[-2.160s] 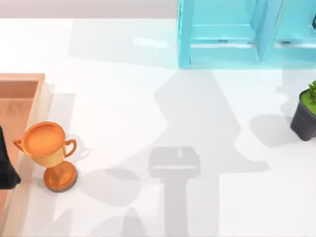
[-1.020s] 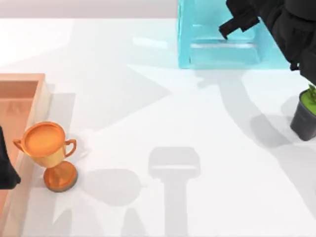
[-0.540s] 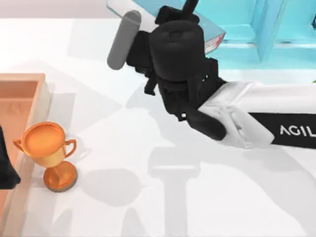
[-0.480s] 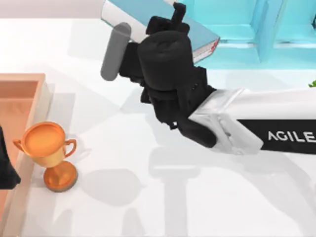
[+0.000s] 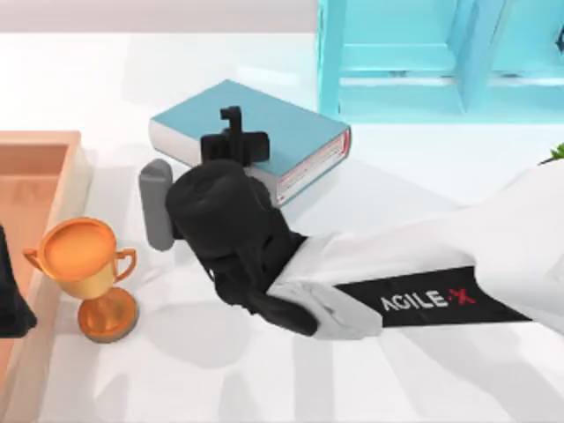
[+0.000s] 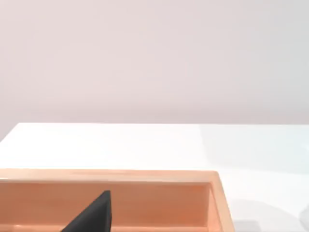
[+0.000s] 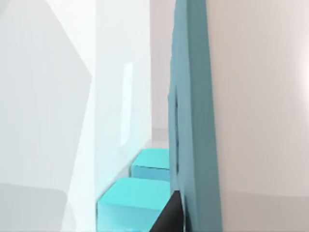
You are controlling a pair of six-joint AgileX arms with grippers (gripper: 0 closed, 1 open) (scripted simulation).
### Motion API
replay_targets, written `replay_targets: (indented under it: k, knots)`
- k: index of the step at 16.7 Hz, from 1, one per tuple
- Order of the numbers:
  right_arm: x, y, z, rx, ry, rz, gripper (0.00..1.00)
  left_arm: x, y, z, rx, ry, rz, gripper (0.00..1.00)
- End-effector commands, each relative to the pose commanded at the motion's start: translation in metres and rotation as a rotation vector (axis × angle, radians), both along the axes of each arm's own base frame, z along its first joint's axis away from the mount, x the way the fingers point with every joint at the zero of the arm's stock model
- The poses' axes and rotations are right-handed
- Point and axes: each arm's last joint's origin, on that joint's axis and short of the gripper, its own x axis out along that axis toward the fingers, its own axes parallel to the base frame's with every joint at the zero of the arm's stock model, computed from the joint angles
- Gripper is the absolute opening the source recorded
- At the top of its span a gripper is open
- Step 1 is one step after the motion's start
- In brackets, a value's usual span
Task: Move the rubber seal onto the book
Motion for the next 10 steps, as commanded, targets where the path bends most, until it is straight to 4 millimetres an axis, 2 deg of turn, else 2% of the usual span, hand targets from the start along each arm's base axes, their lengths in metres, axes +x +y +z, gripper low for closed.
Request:
replay_targets:
  k: [7,10]
  knots:
    - [-0.0044,0.0053,-0.0048,-0.011,0.0,0.004,0.0,0.0,0.0,0.0,0.0,0.0,0.0,1.0]
    - [-0.0018,-0.0011,-0.0046,-0.013,0.009,-0.018,0.0,0.0,0.0,0.0,0.0,0.0,0.0,1.0]
